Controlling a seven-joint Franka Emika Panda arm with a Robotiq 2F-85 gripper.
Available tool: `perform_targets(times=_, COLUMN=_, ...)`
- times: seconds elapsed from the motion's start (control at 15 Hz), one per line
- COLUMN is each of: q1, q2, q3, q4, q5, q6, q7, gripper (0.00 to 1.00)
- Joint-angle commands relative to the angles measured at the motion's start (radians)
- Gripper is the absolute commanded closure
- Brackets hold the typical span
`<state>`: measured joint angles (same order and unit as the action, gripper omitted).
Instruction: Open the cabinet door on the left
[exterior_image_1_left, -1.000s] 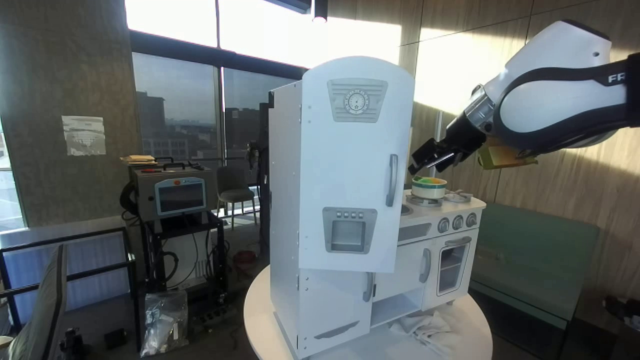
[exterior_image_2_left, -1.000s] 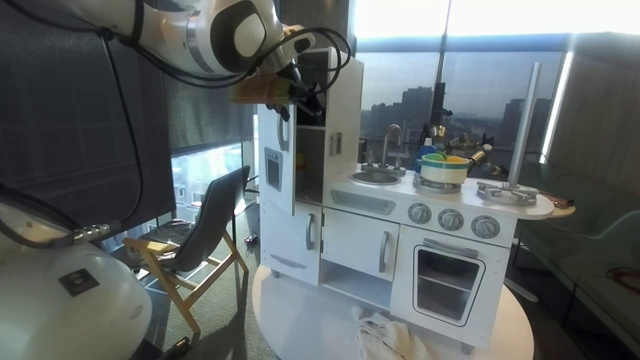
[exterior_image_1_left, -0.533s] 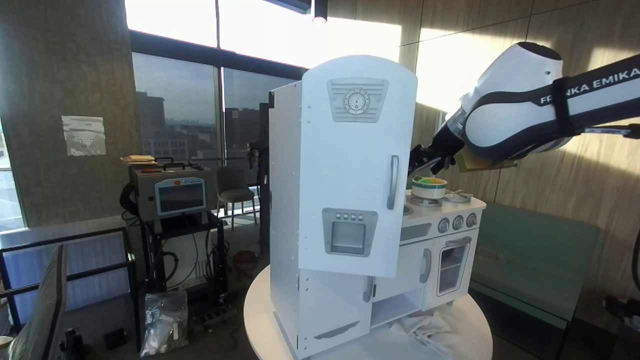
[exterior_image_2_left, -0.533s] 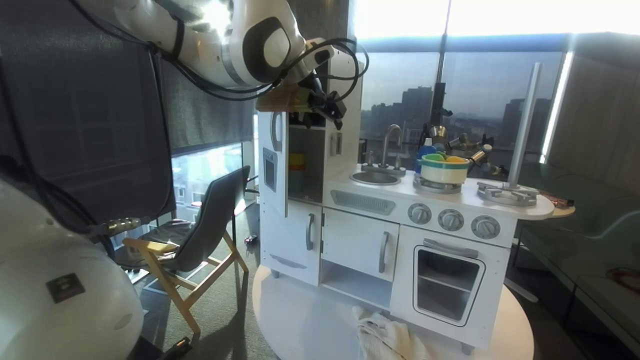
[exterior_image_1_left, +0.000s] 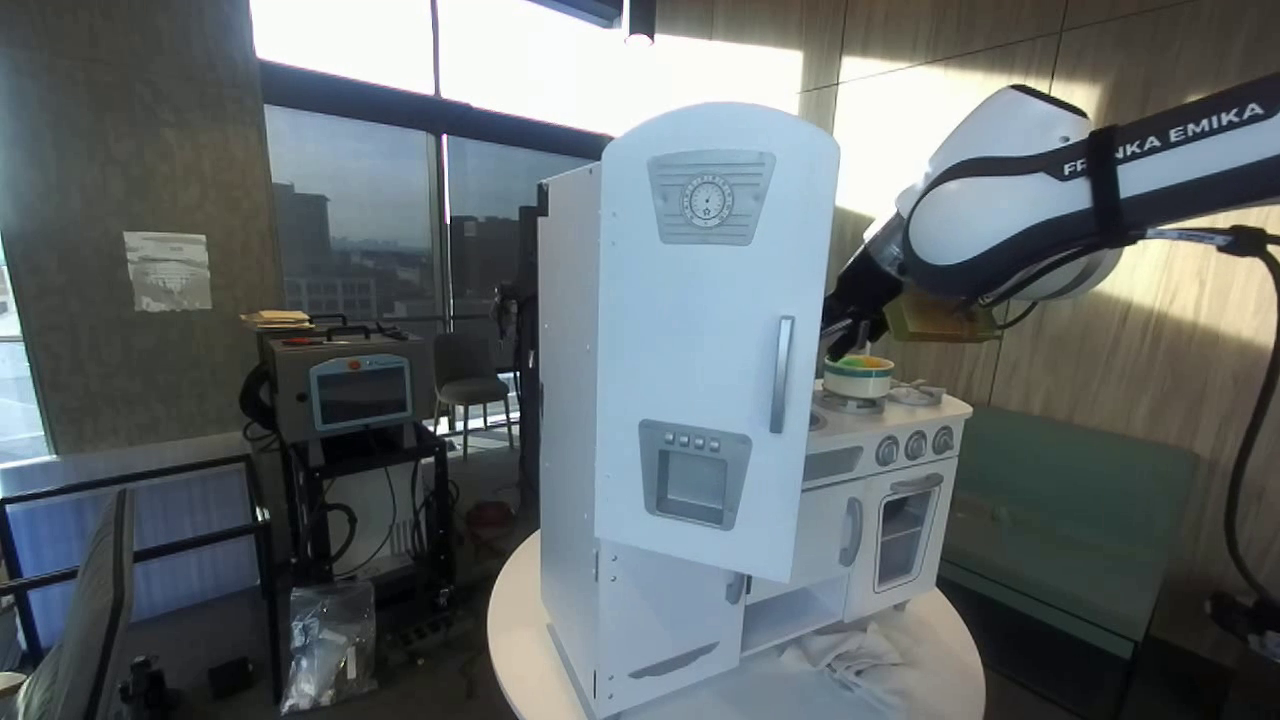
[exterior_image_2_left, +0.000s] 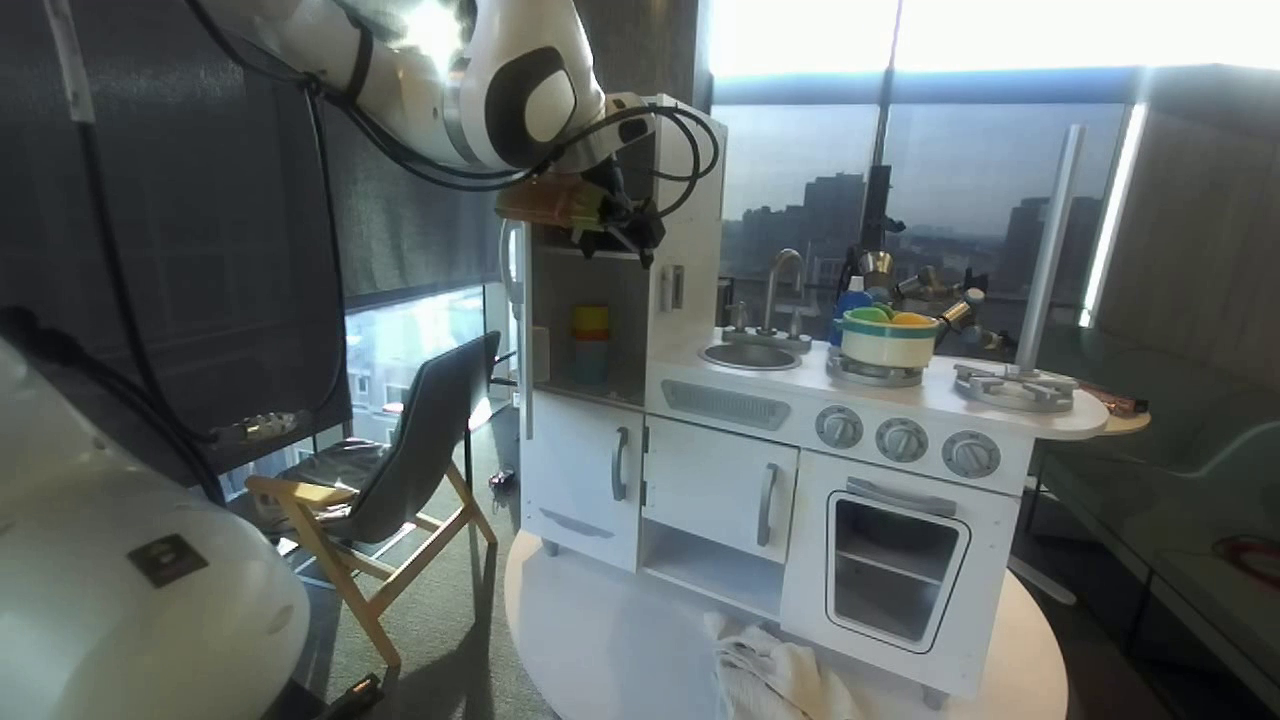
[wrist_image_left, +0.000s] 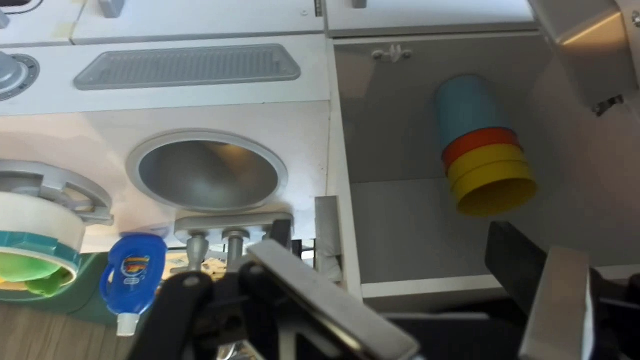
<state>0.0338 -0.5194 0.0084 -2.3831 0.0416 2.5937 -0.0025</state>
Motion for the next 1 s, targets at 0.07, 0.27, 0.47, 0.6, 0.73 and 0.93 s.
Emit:
perform_targets(times=0.07, q1=0.086, q2=-0.052, q3=-0.042, q4=0.004, q5=0.074, q6=-0.132, q7=-0.097, gripper=0.00)
perform_targets(times=0.27, q1=0.116, q2=-0.046, q3=-0.017, q4=0.004, q5=0.081, q6=-0.158, q7=-0.108, gripper=0.00)
perform_targets(times=0.47, q1=0.148, q2=-0.019, q3=0.010, q4=0.012, q5=0.091, q6=-0.140, q7=-0.093, gripper=0.00)
perform_targets(times=0.6, q1=0.160, q2=-0.006, q3=0.037, q4=0.018, q5=0.090, q6=-0.127, q7=-0.073, gripper=0.00)
perform_targets(times=0.73, q1=0.175, q2=-0.005, q3=0.055, q4=0.021, q5=0.096, q6=-0.116, q7=-0.069, gripper=0.00)
perform_targets(times=0.93, q1=0.177, q2=0.002, q3=0.095, q4=0.016, q5=0.088, q6=-0.058, q7=-0.044, gripper=0.00)
